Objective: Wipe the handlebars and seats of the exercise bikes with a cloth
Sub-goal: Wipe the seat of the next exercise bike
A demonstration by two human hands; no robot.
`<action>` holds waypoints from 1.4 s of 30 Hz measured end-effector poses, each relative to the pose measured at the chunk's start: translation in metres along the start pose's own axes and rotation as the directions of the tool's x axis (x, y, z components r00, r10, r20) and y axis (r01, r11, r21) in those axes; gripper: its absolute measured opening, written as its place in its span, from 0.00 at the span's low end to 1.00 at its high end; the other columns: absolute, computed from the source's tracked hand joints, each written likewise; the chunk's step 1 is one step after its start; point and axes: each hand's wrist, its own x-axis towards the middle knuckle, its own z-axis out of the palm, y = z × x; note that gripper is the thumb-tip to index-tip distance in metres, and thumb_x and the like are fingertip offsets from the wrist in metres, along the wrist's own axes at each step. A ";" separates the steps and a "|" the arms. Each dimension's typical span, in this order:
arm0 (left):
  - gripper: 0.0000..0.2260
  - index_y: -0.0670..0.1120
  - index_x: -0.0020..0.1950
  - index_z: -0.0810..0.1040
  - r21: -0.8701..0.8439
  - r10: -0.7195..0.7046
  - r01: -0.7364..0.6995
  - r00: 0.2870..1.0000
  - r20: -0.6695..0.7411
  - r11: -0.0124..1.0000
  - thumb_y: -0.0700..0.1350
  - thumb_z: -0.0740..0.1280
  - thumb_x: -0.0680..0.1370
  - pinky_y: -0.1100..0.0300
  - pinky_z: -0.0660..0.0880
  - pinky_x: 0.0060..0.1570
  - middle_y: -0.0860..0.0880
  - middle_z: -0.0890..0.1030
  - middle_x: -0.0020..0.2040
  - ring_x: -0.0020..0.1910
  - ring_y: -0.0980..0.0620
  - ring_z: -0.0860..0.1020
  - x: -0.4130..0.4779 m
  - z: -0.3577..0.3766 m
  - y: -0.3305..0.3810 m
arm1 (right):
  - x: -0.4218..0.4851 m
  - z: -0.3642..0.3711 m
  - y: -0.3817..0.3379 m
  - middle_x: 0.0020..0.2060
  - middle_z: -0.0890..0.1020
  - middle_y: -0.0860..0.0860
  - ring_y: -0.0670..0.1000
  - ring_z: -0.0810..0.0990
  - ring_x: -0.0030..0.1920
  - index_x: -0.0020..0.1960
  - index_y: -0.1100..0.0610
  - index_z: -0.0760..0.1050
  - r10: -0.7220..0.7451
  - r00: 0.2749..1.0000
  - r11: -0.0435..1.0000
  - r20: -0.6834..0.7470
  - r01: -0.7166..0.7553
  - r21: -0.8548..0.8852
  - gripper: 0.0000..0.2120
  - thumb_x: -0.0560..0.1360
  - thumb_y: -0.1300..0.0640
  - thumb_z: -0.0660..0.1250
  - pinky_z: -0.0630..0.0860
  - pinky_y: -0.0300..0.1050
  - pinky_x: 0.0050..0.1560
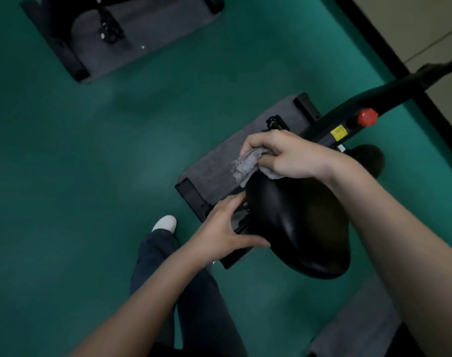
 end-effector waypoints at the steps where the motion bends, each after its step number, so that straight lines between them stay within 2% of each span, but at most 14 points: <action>1: 0.44 0.52 0.70 0.68 -0.002 -0.009 0.009 1.000 -0.005 1.000 0.68 0.73 0.59 0.49 0.65 0.68 0.54 0.72 0.66 0.68 0.52 0.68 0.000 0.002 -0.002 | -0.003 -0.002 -0.002 0.32 0.77 0.39 0.36 0.73 0.33 0.49 0.51 0.76 -0.027 0.999 0.999 0.026 0.026 0.033 0.15 0.74 0.70 0.59 0.67 0.32 0.36; 4: 0.46 0.49 0.68 0.70 0.000 -0.021 0.021 0.999 -0.029 1.000 0.74 0.70 0.57 0.49 0.67 0.67 0.54 0.72 0.64 0.66 0.52 0.68 0.000 0.005 -0.007 | -0.018 -0.004 -0.014 0.34 0.78 0.40 0.37 0.73 0.32 0.49 0.55 0.76 -0.125 0.987 0.983 0.102 0.109 0.145 0.16 0.75 0.74 0.58 0.66 0.29 0.34; 7: 0.45 0.55 0.69 0.68 -0.027 -0.006 0.005 0.999 -0.038 1.000 0.73 0.70 0.57 0.48 0.65 0.69 0.55 0.70 0.68 0.69 0.53 0.66 0.000 0.006 -0.009 | -0.038 -0.003 -0.023 0.41 0.80 0.47 0.45 0.77 0.38 0.50 0.56 0.77 -0.214 0.961 0.970 0.177 0.187 0.157 0.16 0.74 0.74 0.60 0.70 0.36 0.37; 10: 0.39 0.67 0.67 0.64 -0.039 0.022 -0.024 0.998 -0.057 0.999 0.70 0.72 0.58 0.49 0.65 0.69 0.58 0.70 0.67 0.69 0.55 0.66 -0.002 0.004 -0.005 | -0.044 -0.004 -0.020 0.39 0.79 0.40 0.39 0.77 0.40 0.50 0.57 0.76 -0.278 0.959 0.949 0.052 0.266 0.168 0.17 0.73 0.76 0.60 0.69 0.30 0.41; 13: 0.45 0.58 0.70 0.65 -0.002 0.011 -0.011 0.998 -0.059 1.000 0.74 0.69 0.57 0.52 0.63 0.70 0.59 0.68 0.68 0.69 0.58 0.65 -0.003 0.004 -0.006 | -0.025 -0.003 -0.017 0.39 0.78 0.38 0.33 0.75 0.40 0.50 0.54 0.75 -0.249 0.964 0.963 -0.097 0.257 0.083 0.19 0.72 0.76 0.60 0.66 0.27 0.43; 16: 0.46 0.54 0.69 0.68 -0.019 0.008 -0.009 0.997 -0.072 1.000 0.74 0.69 0.56 0.53 0.63 0.70 0.58 0.69 0.67 0.69 0.57 0.66 -0.005 0.005 -0.005 | -0.015 0.004 -0.015 0.42 0.79 0.41 0.37 0.76 0.43 0.51 0.53 0.76 -0.209 0.976 0.978 0.057 0.208 0.026 0.17 0.74 0.73 0.61 0.70 0.34 0.45; 20: 0.32 0.67 0.61 0.67 -0.107 0.036 -0.048 0.993 -0.110 0.993 0.67 0.73 0.59 0.53 0.66 0.68 0.60 0.73 0.62 0.65 0.59 0.69 -0.007 0.007 -0.001 | -0.021 -0.002 -0.016 0.42 0.80 0.42 0.36 0.77 0.45 0.51 0.57 0.76 -0.210 0.965 0.975 0.156 0.194 0.112 0.15 0.74 0.74 0.61 0.70 0.30 0.47; 26: 0.30 0.74 0.56 0.67 -0.138 0.054 -0.070 0.991 -0.119 0.988 0.64 0.76 0.58 0.55 0.68 0.66 0.59 0.75 0.61 0.64 0.59 0.71 -0.006 0.005 -0.001 | -0.041 0.007 -0.031 0.43 0.83 0.50 0.50 0.80 0.42 0.52 0.54 0.78 -0.232 0.942 0.971 0.243 0.237 0.005 0.16 0.73 0.72 0.62 0.76 0.51 0.44; 30: 0.34 0.58 0.65 0.71 -0.053 0.071 -0.077 0.991 -0.110 0.996 0.48 0.79 0.63 0.60 0.67 0.65 0.60 0.73 0.58 0.63 0.57 0.72 -0.003 0.004 -0.004 | -0.069 0.021 -0.028 0.39 0.82 0.50 0.51 0.78 0.36 0.51 0.52 0.79 -0.257 0.941 0.965 0.221 0.261 0.008 0.18 0.71 0.72 0.63 0.74 0.49 0.36; 33: 0.37 0.48 0.69 0.70 -0.017 0.084 -0.087 0.990 -0.109 0.996 0.53 0.76 0.62 0.61 0.66 0.66 0.56 0.72 0.60 0.64 0.56 0.71 -0.003 0.002 -0.001 | -0.089 0.019 -0.023 0.42 0.83 0.45 0.44 0.80 0.41 0.49 0.54 0.79 -0.277 0.952 0.950 0.128 0.251 0.185 0.16 0.70 0.73 0.63 0.74 0.37 0.41; 36: 0.41 0.57 0.66 0.69 -0.003 0.071 -0.071 0.993 -0.093 0.997 0.68 0.74 0.56 0.62 0.66 0.63 0.62 0.72 0.58 0.61 0.61 0.70 -0.006 -0.001 0.005 | -0.094 0.014 -0.016 0.42 0.81 0.41 0.38 0.78 0.43 0.49 0.52 0.77 -0.265 0.948 0.923 -0.173 0.302 0.240 0.19 0.69 0.74 0.62 0.71 0.29 0.43; 38: 0.39 0.60 0.64 0.68 0.000 0.068 -0.068 0.993 -0.092 0.998 0.69 0.71 0.55 0.64 0.65 0.63 0.64 0.71 0.57 0.59 0.64 0.69 -0.006 -0.002 0.005 | -0.091 0.019 -0.010 0.43 0.80 0.40 0.36 0.77 0.44 0.49 0.53 0.76 -0.230 0.917 0.933 -0.326 0.303 0.193 0.21 0.70 0.78 0.62 0.69 0.27 0.45; 40: 0.41 0.60 0.66 0.68 -0.003 0.051 -0.051 0.995 -0.083 0.999 0.70 0.71 0.55 0.66 0.65 0.64 0.64 0.71 0.59 0.62 0.64 0.69 -0.006 -0.001 0.003 | -0.093 0.030 -0.007 0.45 0.80 0.43 0.36 0.77 0.46 0.50 0.56 0.76 -0.189 0.916 0.942 -0.353 0.271 0.200 0.20 0.70 0.79 0.61 0.69 0.28 0.47; 42: 0.37 0.70 0.62 0.65 0.001 0.034 -0.034 0.995 -0.089 0.999 0.72 0.71 0.55 0.71 0.63 0.62 0.69 0.70 0.59 0.61 0.69 0.69 -0.007 -0.002 0.003 | -0.105 0.043 -0.002 0.47 0.80 0.45 0.38 0.78 0.48 0.51 0.55 0.76 -0.158 0.923 0.933 -0.352 0.256 0.253 0.21 0.70 0.78 0.62 0.70 0.29 0.49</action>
